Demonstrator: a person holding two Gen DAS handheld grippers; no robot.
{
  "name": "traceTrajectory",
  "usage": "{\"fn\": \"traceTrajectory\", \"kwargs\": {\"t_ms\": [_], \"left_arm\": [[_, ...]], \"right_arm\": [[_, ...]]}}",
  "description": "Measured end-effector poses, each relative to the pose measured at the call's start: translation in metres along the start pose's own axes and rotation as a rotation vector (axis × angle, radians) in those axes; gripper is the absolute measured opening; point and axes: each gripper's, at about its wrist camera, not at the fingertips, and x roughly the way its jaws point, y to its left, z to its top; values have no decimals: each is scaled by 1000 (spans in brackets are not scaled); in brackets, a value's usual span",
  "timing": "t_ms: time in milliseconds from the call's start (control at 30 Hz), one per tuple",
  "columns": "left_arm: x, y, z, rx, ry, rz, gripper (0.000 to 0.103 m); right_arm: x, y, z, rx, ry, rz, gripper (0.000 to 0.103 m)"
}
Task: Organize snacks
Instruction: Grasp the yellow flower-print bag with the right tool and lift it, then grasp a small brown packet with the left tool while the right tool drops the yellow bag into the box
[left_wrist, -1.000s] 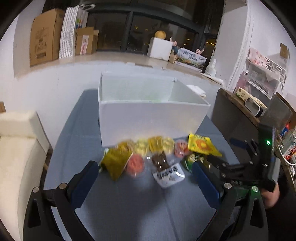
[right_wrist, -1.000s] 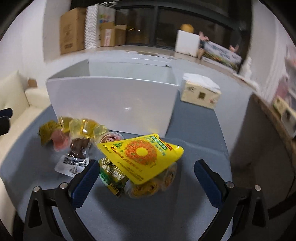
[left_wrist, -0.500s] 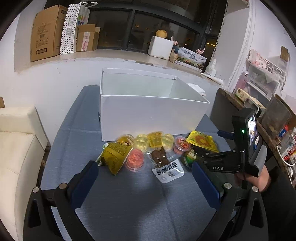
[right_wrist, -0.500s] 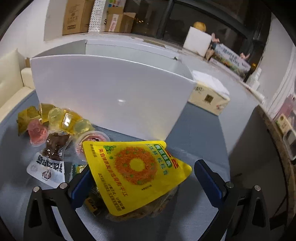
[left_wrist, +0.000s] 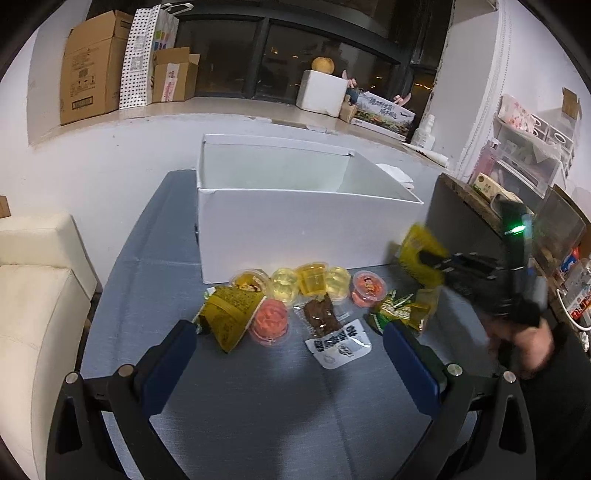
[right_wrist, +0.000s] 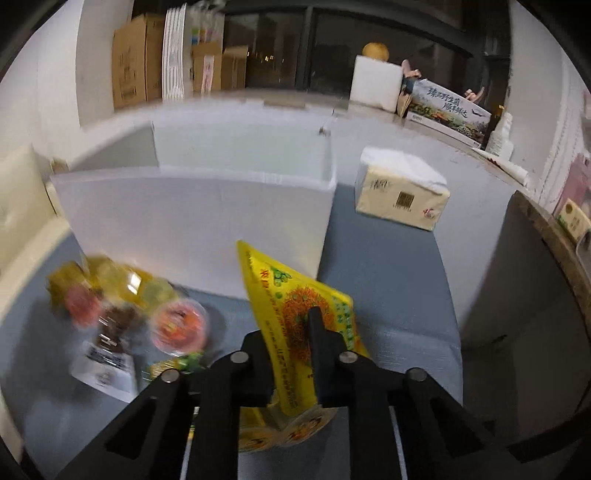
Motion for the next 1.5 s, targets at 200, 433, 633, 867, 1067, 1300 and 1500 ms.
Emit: {"fn": "traceTrajectory", "kwargs": {"t_ms": [200,433,633,867,1067,1300,1500], "left_arm": [[4,14,-4,-2,10,26,103],[26,45,-16,-15,70,71,103],[62,45,-14,97,135,84,103],[104,42,1,199,171,94,103],[112,39,-3,236,186,35,49],[90,45,-6,182,174,-11,40],[31,35,2,129,46,-53,40]], "right_arm": [[-42,4,15,29,-82,73,6],[-80,25,16,27,-138,150,6],[-99,42,9,27,-147,198,6],[-109,46,2,44,-146,215,6],[-106,44,-4,66,-126,237,6],[-107,52,-5,63,-127,257,6],[-107,54,1,73,-138,270,6]]}}
